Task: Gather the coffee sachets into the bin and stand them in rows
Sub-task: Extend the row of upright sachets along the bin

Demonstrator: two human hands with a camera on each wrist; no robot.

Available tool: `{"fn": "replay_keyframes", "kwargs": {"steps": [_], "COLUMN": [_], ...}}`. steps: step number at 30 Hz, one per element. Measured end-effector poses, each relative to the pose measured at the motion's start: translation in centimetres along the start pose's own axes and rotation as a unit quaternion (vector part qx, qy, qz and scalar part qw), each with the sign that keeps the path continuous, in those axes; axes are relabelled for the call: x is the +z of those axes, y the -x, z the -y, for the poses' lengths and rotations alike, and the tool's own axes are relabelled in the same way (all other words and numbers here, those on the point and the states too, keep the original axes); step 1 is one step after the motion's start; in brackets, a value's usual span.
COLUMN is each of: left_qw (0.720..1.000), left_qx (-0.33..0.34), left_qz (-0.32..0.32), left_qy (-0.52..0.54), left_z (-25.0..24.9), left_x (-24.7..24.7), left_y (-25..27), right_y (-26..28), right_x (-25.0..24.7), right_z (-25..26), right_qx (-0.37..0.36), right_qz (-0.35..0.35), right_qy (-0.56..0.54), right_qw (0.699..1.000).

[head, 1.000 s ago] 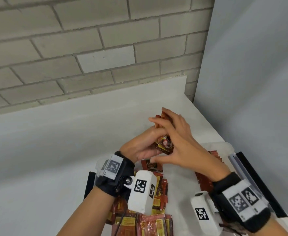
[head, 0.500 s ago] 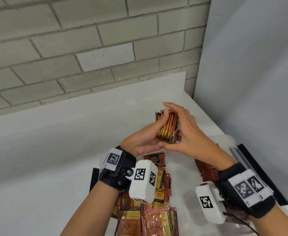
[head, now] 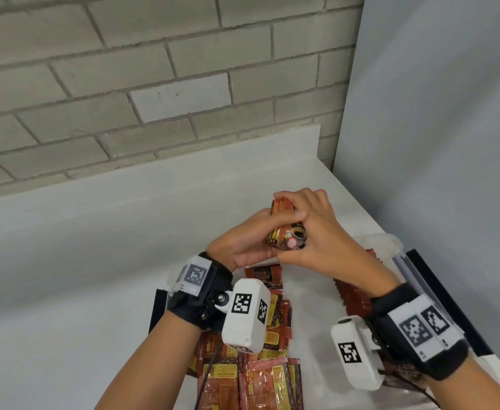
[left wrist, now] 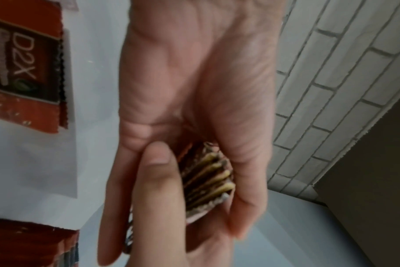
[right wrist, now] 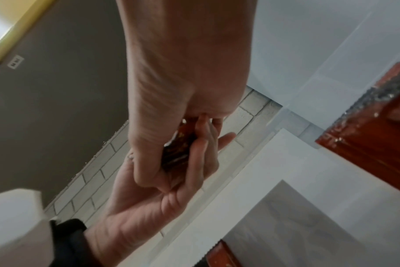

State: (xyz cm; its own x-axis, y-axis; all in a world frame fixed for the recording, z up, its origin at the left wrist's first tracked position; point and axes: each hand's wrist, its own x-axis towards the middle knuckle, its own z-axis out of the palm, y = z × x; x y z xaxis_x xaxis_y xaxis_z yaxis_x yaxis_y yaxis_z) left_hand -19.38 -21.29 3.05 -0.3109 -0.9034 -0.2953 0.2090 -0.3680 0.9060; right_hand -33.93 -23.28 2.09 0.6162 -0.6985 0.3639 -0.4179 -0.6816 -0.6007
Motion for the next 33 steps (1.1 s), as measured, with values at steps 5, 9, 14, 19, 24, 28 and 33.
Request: {"fn": "replay_keyframes", "kwargs": {"steps": [5,9,14,19,24,28,33], "left_qw": [0.999,0.998,0.999,0.997,0.996,0.996,0.996], "left_qx": [0.036,0.050,0.053,0.071,0.071,0.061,0.040], "left_qz": [0.014,0.014,0.012,0.019,0.032,0.037,-0.021], "left_qy": [0.030,0.027,-0.002,0.007,0.036,0.051,0.070], "left_z": [-0.2,-0.1,0.1,0.3,0.6,0.5,0.1], "left_x": [-0.1,0.0,0.2,0.7,0.7,0.4,0.8], "left_y": [0.2,0.2,-0.1,-0.2,-0.5,-0.5,-0.3], "right_y": [-0.2,-0.4,0.6,1.0,1.5,2.6,6.2], "right_x": [-2.0,-5.9,-8.7,-8.5,-8.6,-10.2,-13.7], "right_z": [0.6,0.9,0.5,0.3,0.1,0.2,0.9], "right_qx": [0.066,0.159,0.199,0.211,0.224,0.244,0.232], "right_qz": [0.034,-0.036,0.040,0.052,0.040,0.011,0.017], "right_qy": [-0.064,-0.118,-0.114,-0.115,-0.113,-0.126,-0.117], "right_qw": [0.995,0.980,0.973,0.969,0.967,0.961,0.966]}}
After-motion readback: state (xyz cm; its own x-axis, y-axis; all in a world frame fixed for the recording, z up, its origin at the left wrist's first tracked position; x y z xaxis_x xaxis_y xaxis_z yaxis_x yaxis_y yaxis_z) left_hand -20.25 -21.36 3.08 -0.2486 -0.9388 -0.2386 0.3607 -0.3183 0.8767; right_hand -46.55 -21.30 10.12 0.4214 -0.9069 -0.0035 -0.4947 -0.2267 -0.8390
